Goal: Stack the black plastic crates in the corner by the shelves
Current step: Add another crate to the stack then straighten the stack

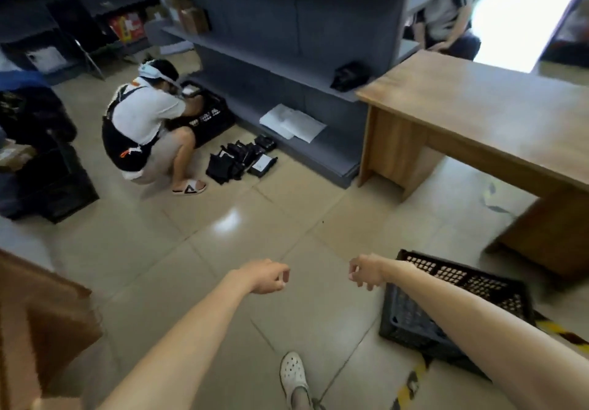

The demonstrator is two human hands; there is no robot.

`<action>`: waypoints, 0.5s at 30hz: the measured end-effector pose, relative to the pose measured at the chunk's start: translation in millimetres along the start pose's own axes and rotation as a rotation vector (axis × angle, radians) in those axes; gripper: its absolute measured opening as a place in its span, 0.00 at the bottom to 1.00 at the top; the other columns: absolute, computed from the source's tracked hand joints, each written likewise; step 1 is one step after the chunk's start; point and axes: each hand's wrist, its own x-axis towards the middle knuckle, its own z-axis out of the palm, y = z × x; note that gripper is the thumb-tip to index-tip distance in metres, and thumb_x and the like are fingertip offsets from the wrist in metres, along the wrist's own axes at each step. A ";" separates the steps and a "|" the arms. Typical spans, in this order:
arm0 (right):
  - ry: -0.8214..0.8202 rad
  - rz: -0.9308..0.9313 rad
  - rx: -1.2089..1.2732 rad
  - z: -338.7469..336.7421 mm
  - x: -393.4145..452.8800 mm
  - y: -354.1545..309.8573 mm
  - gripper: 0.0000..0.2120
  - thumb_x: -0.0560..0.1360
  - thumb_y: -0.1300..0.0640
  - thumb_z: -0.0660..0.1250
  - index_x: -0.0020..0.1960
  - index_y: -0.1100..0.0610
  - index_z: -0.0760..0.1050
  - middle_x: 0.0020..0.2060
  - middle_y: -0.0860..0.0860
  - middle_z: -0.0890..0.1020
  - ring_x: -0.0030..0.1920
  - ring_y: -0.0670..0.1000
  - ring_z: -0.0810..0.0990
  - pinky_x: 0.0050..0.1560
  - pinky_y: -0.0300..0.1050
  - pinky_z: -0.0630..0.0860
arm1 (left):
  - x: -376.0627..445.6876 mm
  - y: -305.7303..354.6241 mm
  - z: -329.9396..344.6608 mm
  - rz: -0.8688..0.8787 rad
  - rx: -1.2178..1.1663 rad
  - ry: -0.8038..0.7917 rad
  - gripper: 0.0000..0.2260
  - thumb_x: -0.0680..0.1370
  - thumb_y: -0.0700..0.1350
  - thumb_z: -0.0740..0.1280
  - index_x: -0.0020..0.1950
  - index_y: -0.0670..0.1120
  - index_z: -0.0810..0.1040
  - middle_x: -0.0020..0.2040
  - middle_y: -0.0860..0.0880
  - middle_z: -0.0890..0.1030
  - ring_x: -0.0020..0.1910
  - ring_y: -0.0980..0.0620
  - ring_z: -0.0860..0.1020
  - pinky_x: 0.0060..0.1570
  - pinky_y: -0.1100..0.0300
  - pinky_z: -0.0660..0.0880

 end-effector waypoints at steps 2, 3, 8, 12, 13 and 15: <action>-0.020 0.058 0.034 -16.2 11.2 15.0 0.12 0.80 0.51 0.58 0.59 0.55 0.72 0.50 0.52 0.82 0.42 0.51 0.80 0.40 0.43 0.75 | 37.8 1.3 -23.7 0.047 0.039 -0.024 0.14 0.79 0.51 0.60 0.63 0.51 0.73 0.63 0.46 0.78 0.61 0.43 0.76 0.55 0.53 0.72; -0.021 0.084 0.048 -27.0 18.8 20.6 0.12 0.79 0.51 0.58 0.59 0.56 0.73 0.51 0.53 0.82 0.40 0.51 0.80 0.39 0.43 0.74 | 55.8 1.1 -36.5 0.072 0.049 -0.028 0.14 0.79 0.51 0.60 0.63 0.52 0.73 0.63 0.46 0.78 0.61 0.43 0.76 0.55 0.53 0.72; 0.242 0.224 0.019 -87.7 55.0 29.1 0.16 0.78 0.51 0.57 0.63 0.54 0.72 0.58 0.55 0.80 0.55 0.58 0.79 0.54 0.49 0.75 | 140.4 -20.5 -99.2 0.121 0.017 -0.020 0.14 0.79 0.52 0.61 0.63 0.52 0.73 0.63 0.47 0.78 0.61 0.44 0.76 0.57 0.53 0.72; 0.313 0.325 0.083 -124.9 78.0 39.1 0.19 0.79 0.48 0.57 0.68 0.53 0.65 0.62 0.56 0.76 0.60 0.59 0.77 0.55 0.51 0.73 | 199.1 -28.3 -151.3 0.122 0.000 -0.007 0.14 0.78 0.52 0.60 0.62 0.51 0.72 0.64 0.47 0.78 0.62 0.44 0.75 0.58 0.52 0.72; 0.310 0.336 0.094 -132.0 82.1 43.5 0.19 0.80 0.48 0.57 0.68 0.53 0.65 0.62 0.56 0.76 0.60 0.59 0.76 0.54 0.51 0.73 | 212.5 -25.0 -163.8 0.133 0.013 -0.004 0.14 0.78 0.52 0.60 0.63 0.52 0.72 0.63 0.47 0.78 0.62 0.44 0.75 0.58 0.52 0.71; 0.305 0.369 0.122 -143.2 89.5 55.9 0.19 0.80 0.48 0.57 0.68 0.54 0.65 0.63 0.56 0.76 0.60 0.59 0.76 0.55 0.52 0.73 | 239.5 -13.1 -184.6 0.171 0.018 -0.010 0.15 0.78 0.53 0.61 0.63 0.52 0.72 0.63 0.47 0.78 0.62 0.44 0.75 0.58 0.52 0.71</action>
